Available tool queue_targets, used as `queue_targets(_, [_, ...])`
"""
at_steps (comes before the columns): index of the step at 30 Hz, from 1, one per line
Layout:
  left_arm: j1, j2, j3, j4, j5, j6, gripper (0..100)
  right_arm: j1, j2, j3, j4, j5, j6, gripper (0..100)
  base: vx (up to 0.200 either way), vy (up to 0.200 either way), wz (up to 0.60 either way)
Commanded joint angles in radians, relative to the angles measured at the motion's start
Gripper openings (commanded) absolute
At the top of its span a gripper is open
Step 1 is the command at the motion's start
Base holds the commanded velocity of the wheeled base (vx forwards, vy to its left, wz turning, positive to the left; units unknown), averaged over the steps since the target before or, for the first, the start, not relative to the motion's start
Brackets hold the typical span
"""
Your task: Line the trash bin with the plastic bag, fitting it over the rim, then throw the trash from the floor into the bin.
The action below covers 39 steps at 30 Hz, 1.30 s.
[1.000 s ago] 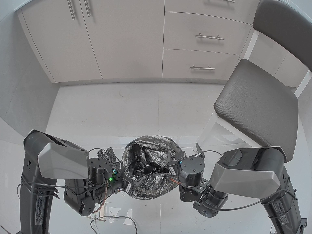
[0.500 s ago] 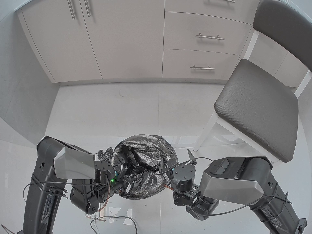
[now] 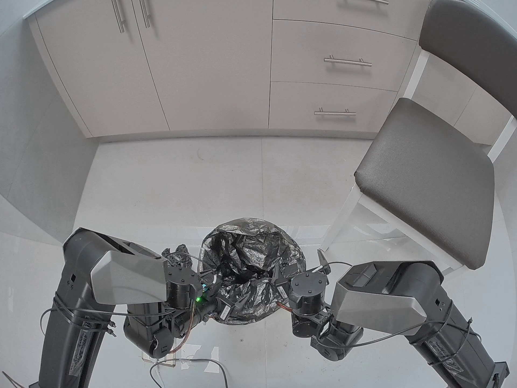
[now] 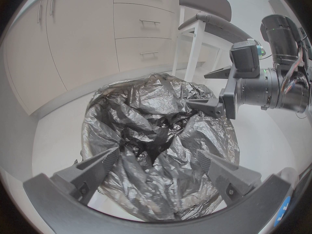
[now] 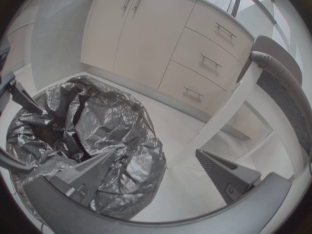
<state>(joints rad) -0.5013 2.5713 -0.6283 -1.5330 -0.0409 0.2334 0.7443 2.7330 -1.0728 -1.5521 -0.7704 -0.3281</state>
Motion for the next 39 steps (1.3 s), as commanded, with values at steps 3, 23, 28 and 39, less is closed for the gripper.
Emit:
queue_targets(3, [-0.031,-0.049,0.007,-0.001,0.021,0.000,100,-0.032,0.005,0.027,-0.019,-0.001,0.001,100,0.000,0.000,0.00])
queue_targets(23, [-0.029,-0.269,0.168,0.001,0.131,-0.132,100,0.014,-0.199,0.096,-0.019,0.000,0.009,100,0.000,0.000,0.00])
queue_targets(28, [0.033,-0.306,0.167,0.001,0.136,-0.134,100,0.010,-0.231,0.106,-0.019,0.002,0.009,100,0.000,0.000,0.00])
queue_targets(39, [0.092,-0.379,0.170,0.001,0.161,-0.100,100,0.007,-0.231,0.106,-0.019,0.002,0.003,100,0.000,0.000,0.00])
